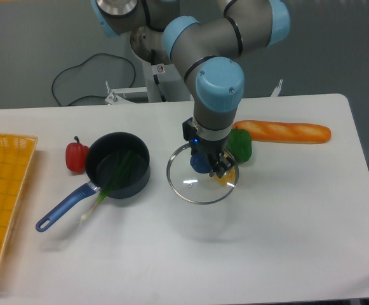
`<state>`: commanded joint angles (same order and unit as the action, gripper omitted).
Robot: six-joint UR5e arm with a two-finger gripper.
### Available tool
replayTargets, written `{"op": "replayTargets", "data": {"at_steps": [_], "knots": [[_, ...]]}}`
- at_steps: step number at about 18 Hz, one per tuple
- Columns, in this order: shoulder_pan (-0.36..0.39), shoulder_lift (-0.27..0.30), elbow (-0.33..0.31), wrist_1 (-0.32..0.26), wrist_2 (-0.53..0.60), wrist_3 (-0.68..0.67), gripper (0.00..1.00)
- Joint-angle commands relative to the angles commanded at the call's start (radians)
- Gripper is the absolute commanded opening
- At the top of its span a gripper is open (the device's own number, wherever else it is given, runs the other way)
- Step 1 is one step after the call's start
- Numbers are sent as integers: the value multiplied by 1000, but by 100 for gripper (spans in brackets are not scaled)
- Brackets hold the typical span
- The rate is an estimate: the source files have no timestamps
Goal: Close the pot lid
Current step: 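Carry the held glass lid toward the dark blue saucepan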
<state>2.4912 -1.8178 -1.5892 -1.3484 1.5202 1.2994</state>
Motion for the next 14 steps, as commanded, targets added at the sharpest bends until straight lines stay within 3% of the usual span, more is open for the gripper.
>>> {"op": "replayTargets", "data": {"at_steps": [6,14], "knots": [[-78,0,-2,0,5,-107,48],[-167,5,-58,3,-35,-210,48]]}}
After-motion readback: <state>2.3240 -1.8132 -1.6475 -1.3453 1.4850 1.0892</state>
